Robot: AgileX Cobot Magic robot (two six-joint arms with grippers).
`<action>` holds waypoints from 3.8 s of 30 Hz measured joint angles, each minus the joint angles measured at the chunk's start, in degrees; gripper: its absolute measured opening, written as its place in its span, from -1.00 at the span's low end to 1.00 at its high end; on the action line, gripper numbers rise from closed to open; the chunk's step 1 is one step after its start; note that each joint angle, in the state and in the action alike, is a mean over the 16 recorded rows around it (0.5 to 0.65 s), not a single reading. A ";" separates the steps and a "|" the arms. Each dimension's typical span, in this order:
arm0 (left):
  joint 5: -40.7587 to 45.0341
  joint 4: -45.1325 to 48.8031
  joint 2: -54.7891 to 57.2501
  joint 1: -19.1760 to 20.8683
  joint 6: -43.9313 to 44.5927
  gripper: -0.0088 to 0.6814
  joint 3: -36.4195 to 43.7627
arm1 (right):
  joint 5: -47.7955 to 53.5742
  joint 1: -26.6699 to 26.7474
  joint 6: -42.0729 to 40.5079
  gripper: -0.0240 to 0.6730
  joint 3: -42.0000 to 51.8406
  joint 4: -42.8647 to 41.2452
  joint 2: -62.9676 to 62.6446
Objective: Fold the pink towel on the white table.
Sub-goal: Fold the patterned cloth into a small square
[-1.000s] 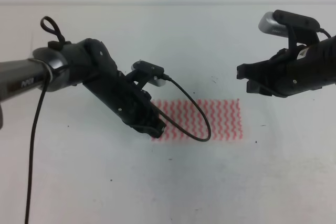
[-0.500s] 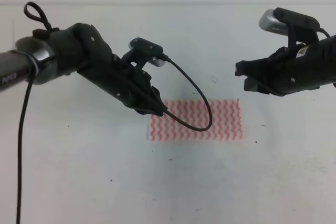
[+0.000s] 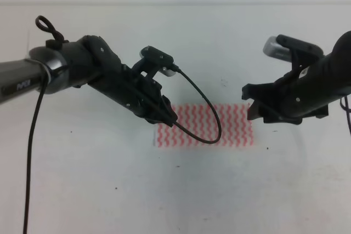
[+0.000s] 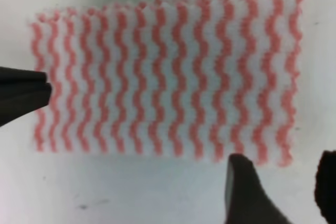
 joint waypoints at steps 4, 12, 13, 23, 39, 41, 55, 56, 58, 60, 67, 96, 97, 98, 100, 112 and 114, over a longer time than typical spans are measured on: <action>-0.73 -0.19 0.42 0.21 0.51 -0.99 0.01 | -0.66 0.00 0.91 -0.17 -0.24 -0.14 2.50; -0.46 -2.57 0.62 1.78 2.31 -0.99 -0.01 | -1.58 0.01 1.29 -0.04 -2.39 -0.04 7.58; -0.31 -2.98 0.65 2.01 2.65 -0.99 0.00 | -1.58 0.02 1.30 -0.04 -2.72 -0.03 8.15; 2.14 -6.34 1.22 3.56 5.93 -0.99 0.03 | -0.75 0.03 1.31 -0.04 -5.28 -0.08 12.26; 2.88 -7.26 2.43 3.57 6.95 -0.99 0.00 | -0.48 0.00 1.33 -0.04 -7.77 -0.26 16.25; 2.92 -7.19 2.48 3.58 6.94 -0.99 -0.01 | -0.36 0.01 1.34 -0.05 -8.12 -0.42 16.65; 3.19 -7.12 2.53 3.58 6.96 -0.99 -0.03 | 0.45 0.04 1.13 -0.36 -8.70 -2.62 17.63; 3.23 -7.15 2.53 3.58 6.96 -0.99 -0.03 | 0.52 0.04 1.10 -0.40 -8.70 -2.74 17.74; 3.31 -7.23 2.53 3.58 6.96 -0.99 -0.03 | 0.59 0.04 1.07 -0.46 -8.75 -2.87 18.04; 3.39 -7.30 2.55 3.58 6.96 -0.99 -0.04 | 0.68 0.04 1.05 -0.52 -8.77 -2.97 18.35; 3.76 -7.73 2.53 3.58 7.02 -0.99 -0.03 | 1.14 0.04 1.07 -0.61 -8.83 -2.96 19.69; 5.21 -9.87 6.23 3.53 15.43 -0.99 -0.17 | -0.47 0.34 -5.12 -0.98 -8.68 2.75 14.93; 5.25 -9.84 6.24 3.52 15.44 -0.99 -0.16 | -0.53 0.44 -5.50 -0.98 -8.68 3.32 14.92; 5.28 -9.85 6.24 3.52 15.45 -0.99 -0.16 | -0.66 0.55 -5.90 -0.98 -8.67 3.92 14.88; 5.32 -9.90 6.24 3.53 15.45 -0.99 -0.17 | -0.93 0.80 -6.70 -0.98 -8.67 5.04 14.84; 5.66 -10.64 6.30 3.57 15.41 -0.99 -0.26 | -2.66 2.70 -8.48 -0.98 -9.14 7.80 14.63; 5.73 -10.82 6.31 3.58 15.41 -0.99 -0.27 | -2.80 2.92 -8.50 -0.98 -9.38 7.77 14.63</action>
